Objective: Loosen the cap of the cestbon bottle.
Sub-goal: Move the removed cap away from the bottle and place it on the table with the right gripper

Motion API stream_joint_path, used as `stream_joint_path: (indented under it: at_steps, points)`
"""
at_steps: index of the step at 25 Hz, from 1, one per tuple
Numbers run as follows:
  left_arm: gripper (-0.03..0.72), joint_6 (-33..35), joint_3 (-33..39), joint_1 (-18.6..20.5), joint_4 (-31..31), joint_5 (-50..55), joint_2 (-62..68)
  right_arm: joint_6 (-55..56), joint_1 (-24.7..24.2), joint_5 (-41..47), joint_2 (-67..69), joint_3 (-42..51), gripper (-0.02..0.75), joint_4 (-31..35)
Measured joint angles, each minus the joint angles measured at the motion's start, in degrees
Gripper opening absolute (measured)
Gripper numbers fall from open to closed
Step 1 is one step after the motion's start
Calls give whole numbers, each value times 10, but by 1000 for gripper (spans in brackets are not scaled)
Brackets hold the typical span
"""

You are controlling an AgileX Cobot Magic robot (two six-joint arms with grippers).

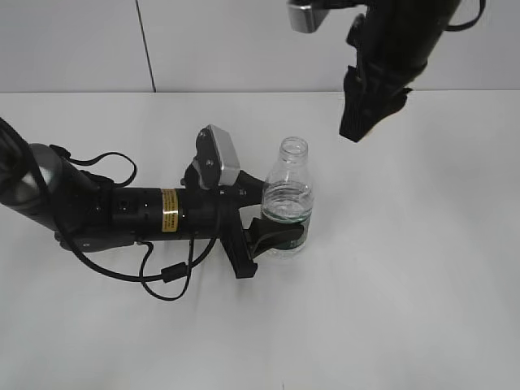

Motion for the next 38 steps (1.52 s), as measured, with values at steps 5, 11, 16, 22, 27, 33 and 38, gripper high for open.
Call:
stream_joint_path:
  at_steps: [5, 11, 16, 22, 27, 33, 38]
  points:
    - [415, 0, 0, 0, 0, -1, 0, 8, -45, 0, -22, 64, 295, 5]
    - [415, 0, 0, 0, -3, -1, 0, 63, -95, -11, -53, 149, 295, 8]
    - [415, 0, 0, 0, -4, -1, 0, 186, -135, -103, -54, 214, 295, 1]
    - [415, -1, 0, 0, -7, -3, 0, 304, -155, -256, -54, 290, 295, 1]
    - [415, 16, 0, 0, -32, -5, 2, 369, -155, -321, -44, 316, 295, 1]
    - [415, 48, 1, 0, -85, -8, 3, 379, -155, -340, 11, 317, 295, 14]
    - [415, 52, 2, 0, -99, -24, 3, 379, -155, -359, 48, 317, 295, 23]
